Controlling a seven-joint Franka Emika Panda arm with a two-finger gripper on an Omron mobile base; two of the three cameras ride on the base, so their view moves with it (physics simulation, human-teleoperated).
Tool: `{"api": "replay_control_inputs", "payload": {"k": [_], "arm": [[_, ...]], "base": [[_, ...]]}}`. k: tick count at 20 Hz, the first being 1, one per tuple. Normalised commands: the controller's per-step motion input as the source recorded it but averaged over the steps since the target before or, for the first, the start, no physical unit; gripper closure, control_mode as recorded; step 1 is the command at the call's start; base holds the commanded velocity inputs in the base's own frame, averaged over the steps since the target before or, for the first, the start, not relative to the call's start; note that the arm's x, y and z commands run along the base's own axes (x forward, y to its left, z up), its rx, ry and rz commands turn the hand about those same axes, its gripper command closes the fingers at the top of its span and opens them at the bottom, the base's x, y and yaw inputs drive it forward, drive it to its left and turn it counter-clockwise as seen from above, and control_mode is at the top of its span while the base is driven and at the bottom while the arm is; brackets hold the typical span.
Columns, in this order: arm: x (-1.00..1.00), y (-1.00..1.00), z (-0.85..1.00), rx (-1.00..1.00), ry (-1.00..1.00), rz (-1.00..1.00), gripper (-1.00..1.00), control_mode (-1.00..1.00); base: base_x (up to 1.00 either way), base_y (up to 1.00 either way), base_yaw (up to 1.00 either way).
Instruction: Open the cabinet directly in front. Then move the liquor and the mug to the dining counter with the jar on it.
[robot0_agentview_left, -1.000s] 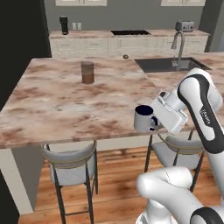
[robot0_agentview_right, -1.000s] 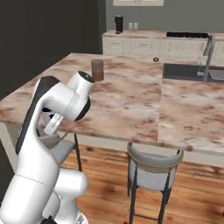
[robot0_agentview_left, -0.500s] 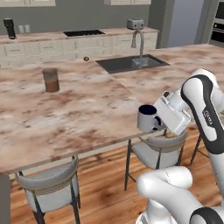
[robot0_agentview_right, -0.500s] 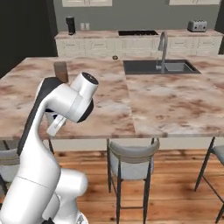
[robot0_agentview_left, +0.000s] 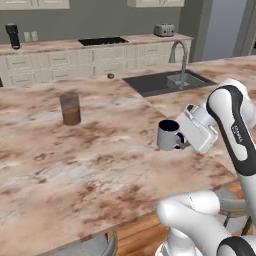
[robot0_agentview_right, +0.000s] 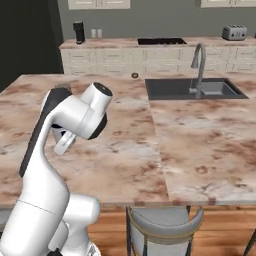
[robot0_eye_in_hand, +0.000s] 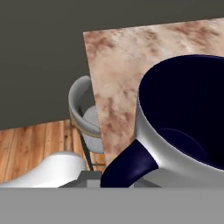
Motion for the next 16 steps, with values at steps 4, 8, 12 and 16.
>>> {"api": "replay_control_inputs", "payload": {"k": [4, 8, 12, 16], "arm": [[0.00, 0.00, 0.00, 0.00, 0.00, 0.00, 1.00, 1.00], [0.00, 0.00, 0.00, 0.00, 0.00, 0.00, 1.00, 1.00], [0.01, 0.00, 0.00, 0.00, 0.00, 0.00, 1.00, -1.00], [0.06, 0.03, -0.11, -0.01, 0.02, 0.00, 1.00, -1.00]], "base": [[0.64, 0.16, 0.06], [0.38, 0.22, 0.08], [0.00, 0.00, 0.00], [0.00, 0.00, 0.00]]}}
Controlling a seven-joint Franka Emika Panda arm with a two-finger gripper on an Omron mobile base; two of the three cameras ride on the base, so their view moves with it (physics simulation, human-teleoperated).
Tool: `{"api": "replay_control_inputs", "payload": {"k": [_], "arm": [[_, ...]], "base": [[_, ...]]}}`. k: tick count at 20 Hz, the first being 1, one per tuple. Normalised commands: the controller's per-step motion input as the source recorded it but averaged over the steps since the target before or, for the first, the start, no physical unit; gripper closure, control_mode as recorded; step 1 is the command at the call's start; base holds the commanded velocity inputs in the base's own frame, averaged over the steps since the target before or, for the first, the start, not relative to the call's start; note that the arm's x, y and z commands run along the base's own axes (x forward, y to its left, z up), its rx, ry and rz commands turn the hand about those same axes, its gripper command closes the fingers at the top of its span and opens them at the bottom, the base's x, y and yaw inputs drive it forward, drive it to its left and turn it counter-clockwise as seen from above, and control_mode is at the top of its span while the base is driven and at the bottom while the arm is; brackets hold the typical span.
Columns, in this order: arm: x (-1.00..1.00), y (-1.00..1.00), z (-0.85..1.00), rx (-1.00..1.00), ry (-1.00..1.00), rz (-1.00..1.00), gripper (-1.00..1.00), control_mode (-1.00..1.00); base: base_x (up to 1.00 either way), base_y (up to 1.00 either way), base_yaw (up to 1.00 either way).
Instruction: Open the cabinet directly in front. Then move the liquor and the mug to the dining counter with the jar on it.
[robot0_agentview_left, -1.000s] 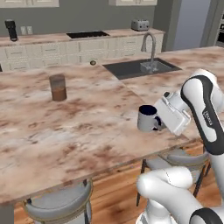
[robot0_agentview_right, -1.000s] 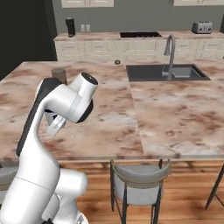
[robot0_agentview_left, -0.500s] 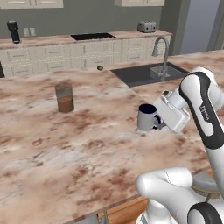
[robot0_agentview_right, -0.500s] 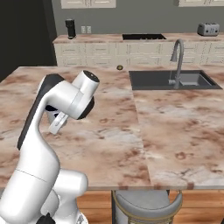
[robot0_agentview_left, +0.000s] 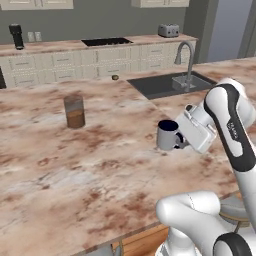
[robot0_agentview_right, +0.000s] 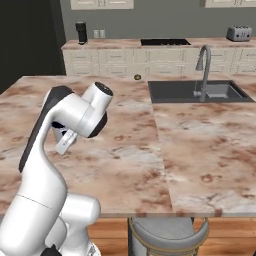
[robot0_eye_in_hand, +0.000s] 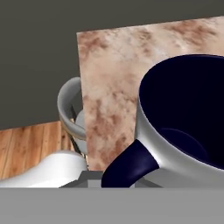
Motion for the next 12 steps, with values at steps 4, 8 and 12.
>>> {"api": "replay_control_inputs", "payload": {"k": [4, 8, 12], "arm": [[0.10, 0.09, -0.41, -0.03, 0.13, 0.00, 1.00, -1.00], [0.14, 0.07, -0.49, -0.02, 0.17, 0.00, 1.00, -1.00], [0.02, 0.00, -0.51, 0.00, 0.15, 0.00, 1.00, -1.00]], "base": [[0.00, 0.00, 0.00], [0.00, 0.00, 0.00], [0.00, 0.00, 0.00]]}}
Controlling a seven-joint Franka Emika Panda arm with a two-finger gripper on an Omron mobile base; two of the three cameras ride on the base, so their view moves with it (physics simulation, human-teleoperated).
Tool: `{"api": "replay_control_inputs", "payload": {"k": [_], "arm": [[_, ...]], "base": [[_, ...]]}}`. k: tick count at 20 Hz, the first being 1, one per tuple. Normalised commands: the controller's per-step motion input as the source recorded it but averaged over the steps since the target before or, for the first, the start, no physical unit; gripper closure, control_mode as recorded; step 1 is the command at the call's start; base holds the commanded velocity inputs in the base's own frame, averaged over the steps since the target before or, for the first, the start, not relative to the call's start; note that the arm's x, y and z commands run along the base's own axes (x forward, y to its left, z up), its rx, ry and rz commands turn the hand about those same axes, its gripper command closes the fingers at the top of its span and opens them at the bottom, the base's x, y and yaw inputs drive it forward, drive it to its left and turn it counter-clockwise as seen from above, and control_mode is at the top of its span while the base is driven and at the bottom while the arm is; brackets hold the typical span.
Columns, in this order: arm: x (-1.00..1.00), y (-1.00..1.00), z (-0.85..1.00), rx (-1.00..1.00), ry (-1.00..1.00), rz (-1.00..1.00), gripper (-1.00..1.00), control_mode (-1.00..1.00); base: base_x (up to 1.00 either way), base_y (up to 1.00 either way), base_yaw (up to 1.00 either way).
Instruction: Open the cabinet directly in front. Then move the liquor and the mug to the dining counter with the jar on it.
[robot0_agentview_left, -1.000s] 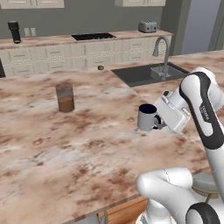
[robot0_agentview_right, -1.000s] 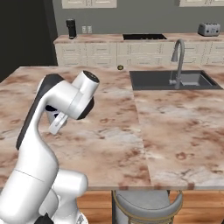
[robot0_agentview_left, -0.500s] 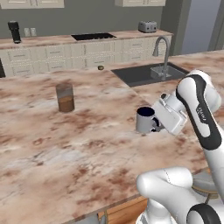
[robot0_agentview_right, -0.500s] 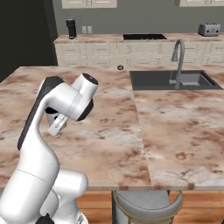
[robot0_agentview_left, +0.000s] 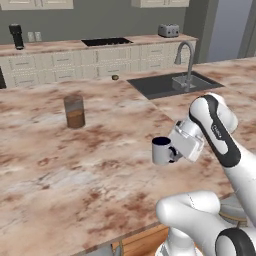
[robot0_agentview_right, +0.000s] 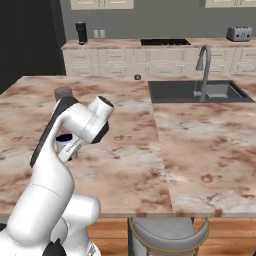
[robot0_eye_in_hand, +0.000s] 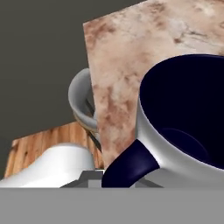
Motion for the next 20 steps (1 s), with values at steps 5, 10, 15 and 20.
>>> {"api": "replay_control_inputs", "payload": {"k": [5, 10, 15, 20], "arm": [[0.24, 0.06, -0.39, 0.00, 0.10, 0.00, 1.00, -1.00], [0.54, 0.30, -0.34, 0.00, 0.04, 0.00, 1.00, -1.00], [0.86, 0.36, -0.40, 0.01, 0.00, -0.03, 1.00, -1.00], [1.00, 0.27, -0.39, 0.00, -0.03, -0.08, 1.00, -1.00]], "base": [[0.00, 0.00, 0.00], [0.00, 0.00, 0.00], [0.00, 0.00, 0.00], [0.00, 0.00, 0.00]]}}
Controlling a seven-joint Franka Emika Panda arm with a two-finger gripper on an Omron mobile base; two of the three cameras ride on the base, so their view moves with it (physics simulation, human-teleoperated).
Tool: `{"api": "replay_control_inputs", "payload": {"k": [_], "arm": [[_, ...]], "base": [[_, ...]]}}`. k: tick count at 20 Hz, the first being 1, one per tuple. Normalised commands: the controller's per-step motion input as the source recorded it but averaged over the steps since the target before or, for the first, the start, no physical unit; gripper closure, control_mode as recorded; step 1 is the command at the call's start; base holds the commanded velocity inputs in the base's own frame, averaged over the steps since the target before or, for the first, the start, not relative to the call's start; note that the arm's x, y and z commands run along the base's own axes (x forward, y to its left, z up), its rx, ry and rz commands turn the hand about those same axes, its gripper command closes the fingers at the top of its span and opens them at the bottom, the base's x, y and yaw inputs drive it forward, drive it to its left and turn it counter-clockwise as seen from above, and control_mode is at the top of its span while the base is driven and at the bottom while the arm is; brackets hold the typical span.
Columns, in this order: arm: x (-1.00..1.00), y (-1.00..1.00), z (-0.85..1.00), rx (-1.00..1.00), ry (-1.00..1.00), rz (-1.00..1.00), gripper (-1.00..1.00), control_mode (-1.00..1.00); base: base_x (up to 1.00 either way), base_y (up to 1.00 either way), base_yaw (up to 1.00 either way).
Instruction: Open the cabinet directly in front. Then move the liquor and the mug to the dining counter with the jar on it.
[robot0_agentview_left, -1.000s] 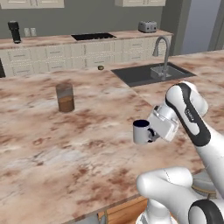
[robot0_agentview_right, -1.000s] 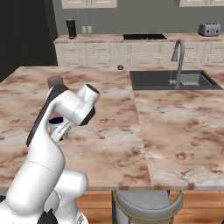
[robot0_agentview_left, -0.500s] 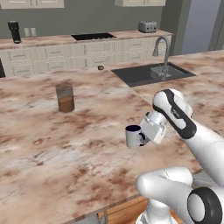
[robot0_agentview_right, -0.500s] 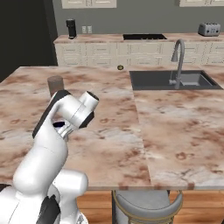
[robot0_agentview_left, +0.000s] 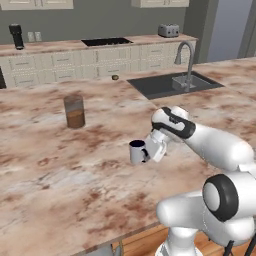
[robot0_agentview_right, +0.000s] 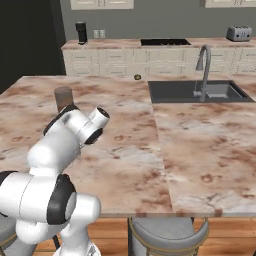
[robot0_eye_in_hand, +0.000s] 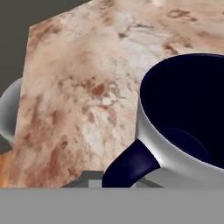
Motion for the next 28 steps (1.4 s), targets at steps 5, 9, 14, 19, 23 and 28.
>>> {"api": "replay_control_inputs", "payload": {"k": [5, 9, 14, 19, 23, 28], "arm": [[0.99, 0.19, -0.40, 0.00, 0.00, -0.05, 1.00, -1.00], [0.80, 0.18, -0.61, 0.00, 0.00, 0.00, 1.00, -1.00], [0.59, 0.01, -0.70, 0.04, 0.00, 0.00, 1.00, -1.00], [0.26, 0.00, -0.32, 0.07, 0.00, 0.00, 1.00, -1.00], [0.05, 0.03, 0.00, 0.00, 0.00, 0.00, 1.00, -1.00], [0.32, 0.37, 0.11, -0.08, 0.19, -0.08, 1.00, -1.00]], "base": [[0.00, 0.00, 0.00], [0.00, 0.00, 0.00], [0.00, 0.00, 0.00], [0.00, 0.00, 0.00], [0.00, 0.00, 0.00], [0.00, 0.00, 0.00]]}}
